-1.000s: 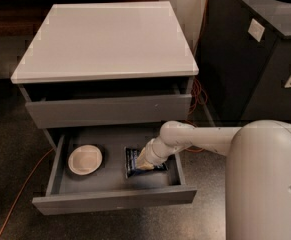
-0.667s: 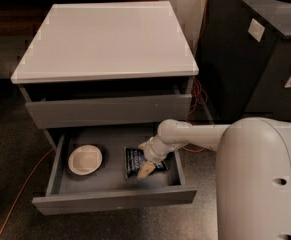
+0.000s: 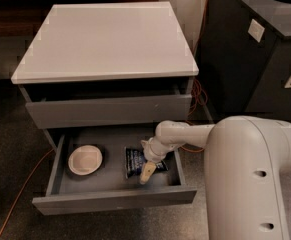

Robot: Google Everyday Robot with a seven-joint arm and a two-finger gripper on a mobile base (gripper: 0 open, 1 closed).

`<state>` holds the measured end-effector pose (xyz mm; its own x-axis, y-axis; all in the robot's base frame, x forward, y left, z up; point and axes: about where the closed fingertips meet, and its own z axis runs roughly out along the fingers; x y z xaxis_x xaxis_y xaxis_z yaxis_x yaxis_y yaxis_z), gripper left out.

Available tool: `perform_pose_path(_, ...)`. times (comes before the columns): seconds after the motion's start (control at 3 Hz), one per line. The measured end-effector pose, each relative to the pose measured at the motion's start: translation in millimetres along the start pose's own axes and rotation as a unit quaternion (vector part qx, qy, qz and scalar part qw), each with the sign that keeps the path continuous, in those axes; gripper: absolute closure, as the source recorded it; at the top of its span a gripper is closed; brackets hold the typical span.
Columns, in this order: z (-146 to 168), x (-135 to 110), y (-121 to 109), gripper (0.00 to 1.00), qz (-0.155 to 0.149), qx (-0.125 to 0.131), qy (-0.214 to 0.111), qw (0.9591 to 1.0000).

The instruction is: Pick blue chip bag from middle drawer and place on counter

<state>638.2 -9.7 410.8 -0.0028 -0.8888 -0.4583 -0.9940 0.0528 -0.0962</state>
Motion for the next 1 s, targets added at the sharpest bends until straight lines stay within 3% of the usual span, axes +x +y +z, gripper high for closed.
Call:
perform_pose_path(0.33,14,4,-5,0.0,-0.001,0.007,0.009,0.9999)
perform_pose_path(0.67,26,9,-8,0.18,0.004,0.009,0.018,0.9998)
perform_pose_path(1.0,20,15,-14,0.49,0.02,0.021,0.014,0.9995)
